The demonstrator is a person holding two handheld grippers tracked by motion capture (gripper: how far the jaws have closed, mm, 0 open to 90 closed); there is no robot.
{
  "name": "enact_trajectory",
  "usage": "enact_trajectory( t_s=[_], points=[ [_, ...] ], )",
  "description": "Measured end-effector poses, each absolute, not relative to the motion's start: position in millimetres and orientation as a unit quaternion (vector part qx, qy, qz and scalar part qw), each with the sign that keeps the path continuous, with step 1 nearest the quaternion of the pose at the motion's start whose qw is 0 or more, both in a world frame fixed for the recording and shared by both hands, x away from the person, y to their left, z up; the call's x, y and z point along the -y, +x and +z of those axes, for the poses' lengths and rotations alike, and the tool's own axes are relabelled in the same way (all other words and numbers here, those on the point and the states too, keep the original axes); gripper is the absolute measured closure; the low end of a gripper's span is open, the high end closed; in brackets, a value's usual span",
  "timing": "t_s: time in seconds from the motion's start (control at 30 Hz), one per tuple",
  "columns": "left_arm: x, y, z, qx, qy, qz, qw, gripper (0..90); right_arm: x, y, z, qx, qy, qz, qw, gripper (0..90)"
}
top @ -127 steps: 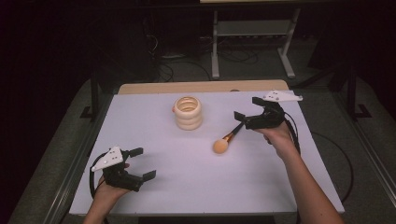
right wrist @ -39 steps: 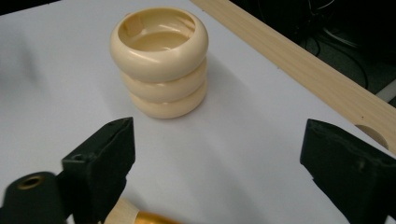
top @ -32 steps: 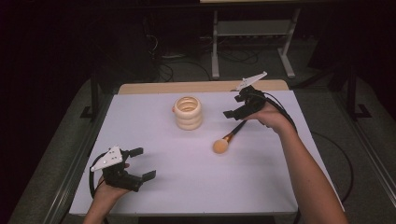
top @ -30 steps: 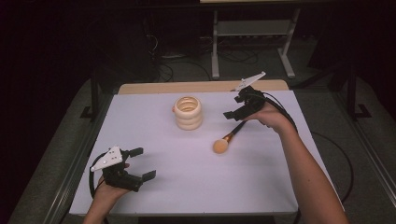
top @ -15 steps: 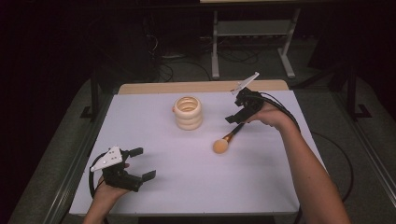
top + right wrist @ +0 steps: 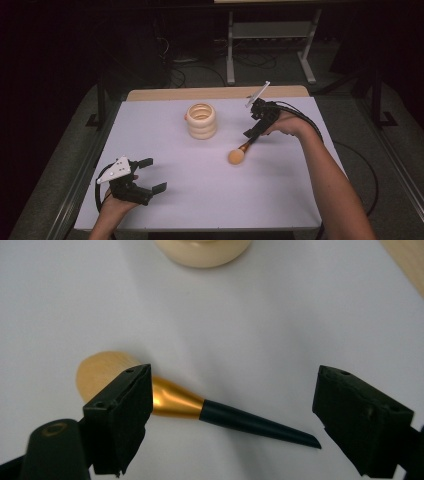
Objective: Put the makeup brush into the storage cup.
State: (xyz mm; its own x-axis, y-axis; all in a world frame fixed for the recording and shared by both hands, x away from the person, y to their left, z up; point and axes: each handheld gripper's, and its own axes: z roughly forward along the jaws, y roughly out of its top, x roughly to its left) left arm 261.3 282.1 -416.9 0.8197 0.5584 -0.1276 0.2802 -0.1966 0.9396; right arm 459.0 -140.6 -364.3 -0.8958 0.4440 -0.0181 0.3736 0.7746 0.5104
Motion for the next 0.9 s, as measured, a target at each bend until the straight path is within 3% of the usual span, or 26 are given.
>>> enact_trajectory(
  t_s=[0.9],
  points=[
    [-282, 261, -417, -0.275, 0.765, 0.120, 0.570, 0.0, 126, 458, -387, -0.970, 0.161, 0.180, 0.029, 28.7]
  ],
)
